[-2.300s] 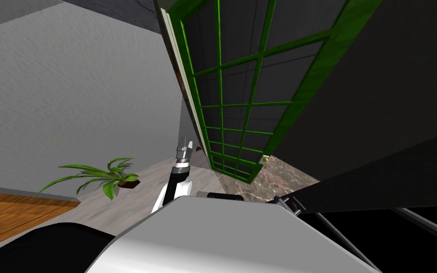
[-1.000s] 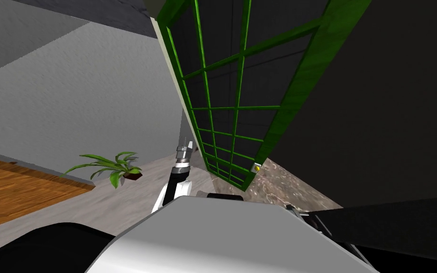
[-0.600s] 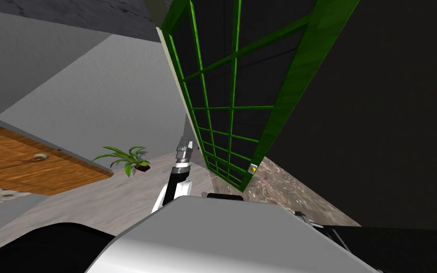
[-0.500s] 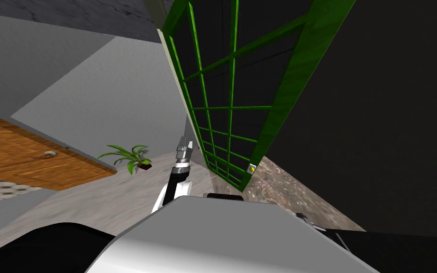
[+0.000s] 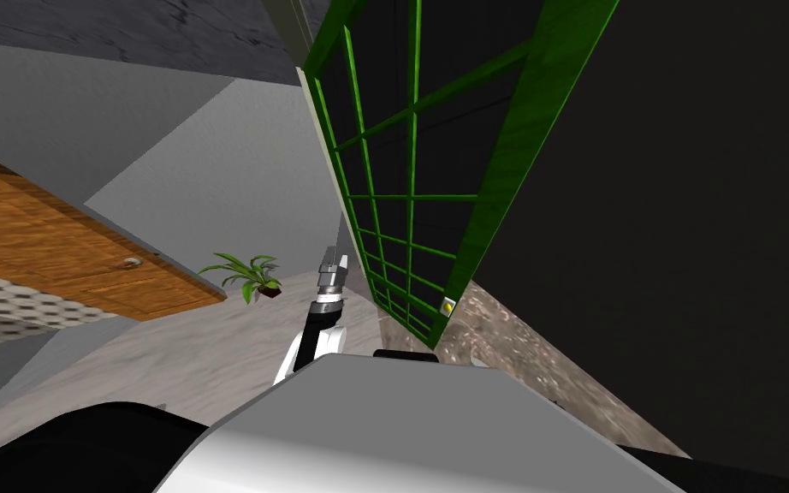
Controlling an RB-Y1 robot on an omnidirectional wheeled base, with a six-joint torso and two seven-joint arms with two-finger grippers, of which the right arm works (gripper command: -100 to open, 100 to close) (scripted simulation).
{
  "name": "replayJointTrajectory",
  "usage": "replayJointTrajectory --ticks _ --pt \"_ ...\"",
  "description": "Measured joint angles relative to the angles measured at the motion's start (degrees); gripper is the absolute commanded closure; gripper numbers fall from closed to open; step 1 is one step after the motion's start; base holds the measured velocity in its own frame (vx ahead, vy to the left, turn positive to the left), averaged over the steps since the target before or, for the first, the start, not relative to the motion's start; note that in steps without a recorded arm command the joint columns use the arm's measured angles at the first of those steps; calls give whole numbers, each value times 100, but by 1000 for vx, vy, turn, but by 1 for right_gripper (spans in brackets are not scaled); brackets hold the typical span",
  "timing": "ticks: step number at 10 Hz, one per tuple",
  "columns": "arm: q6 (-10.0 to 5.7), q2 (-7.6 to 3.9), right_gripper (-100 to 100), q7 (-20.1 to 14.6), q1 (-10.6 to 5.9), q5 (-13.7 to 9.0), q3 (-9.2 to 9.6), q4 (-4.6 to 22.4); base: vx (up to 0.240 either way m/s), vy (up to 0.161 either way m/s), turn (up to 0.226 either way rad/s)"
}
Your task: Push the door open
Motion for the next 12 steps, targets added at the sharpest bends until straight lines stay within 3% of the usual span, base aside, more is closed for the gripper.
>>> replayJointTrajectory --ticks 1,3,5,8,12 --pt "-28 10 100 6 2 -12 -10 -2 -2 -115 -52" --pt "112 -132 100 -42 34 -216 -82 36 -28 -180 -33" --pt "108 -231 100 -60 94 -366 -153 5 0 -188 -35" --pt "-11 -305 100 -82 214 -636 -272 -70 3 -194 -27" --pt "-319 -237 100 -122 304 -874 -377 -115 5 -119 -8"
